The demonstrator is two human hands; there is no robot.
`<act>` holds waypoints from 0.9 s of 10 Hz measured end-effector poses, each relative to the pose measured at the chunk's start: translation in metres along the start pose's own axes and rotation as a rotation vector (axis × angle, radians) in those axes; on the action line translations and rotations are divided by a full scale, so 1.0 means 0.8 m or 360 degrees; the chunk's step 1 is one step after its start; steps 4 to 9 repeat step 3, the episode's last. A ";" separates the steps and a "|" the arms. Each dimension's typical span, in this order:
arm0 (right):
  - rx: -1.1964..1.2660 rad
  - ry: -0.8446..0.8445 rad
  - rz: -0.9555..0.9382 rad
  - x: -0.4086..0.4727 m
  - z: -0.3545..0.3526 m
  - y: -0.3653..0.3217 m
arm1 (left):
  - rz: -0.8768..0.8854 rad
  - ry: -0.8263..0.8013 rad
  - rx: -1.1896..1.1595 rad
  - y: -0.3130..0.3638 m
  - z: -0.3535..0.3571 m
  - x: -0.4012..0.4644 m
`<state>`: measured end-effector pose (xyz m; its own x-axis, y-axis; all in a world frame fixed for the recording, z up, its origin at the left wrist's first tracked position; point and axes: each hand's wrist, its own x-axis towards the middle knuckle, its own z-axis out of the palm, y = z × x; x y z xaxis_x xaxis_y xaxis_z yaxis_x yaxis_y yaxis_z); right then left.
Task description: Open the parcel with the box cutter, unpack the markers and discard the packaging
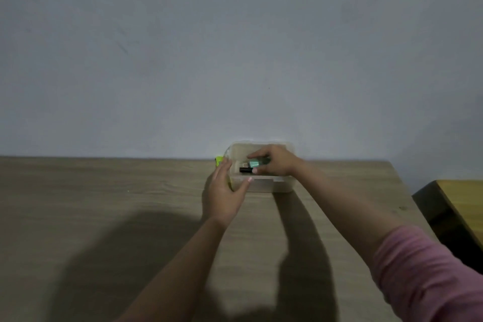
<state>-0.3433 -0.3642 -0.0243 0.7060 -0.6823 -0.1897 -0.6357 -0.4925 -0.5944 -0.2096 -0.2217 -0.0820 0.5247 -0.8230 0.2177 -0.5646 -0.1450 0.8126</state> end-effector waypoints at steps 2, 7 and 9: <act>0.0251 0.0182 0.0060 -0.012 -0.002 -0.005 | -0.0041 -0.0054 0.0039 0.007 -0.001 0.000; 0.0348 0.0398 0.0063 -0.034 -0.011 -0.016 | -0.0055 -0.0087 0.0143 0.012 -0.002 0.003; 0.0348 0.0398 0.0063 -0.034 -0.011 -0.016 | -0.0055 -0.0087 0.0143 0.012 -0.002 0.003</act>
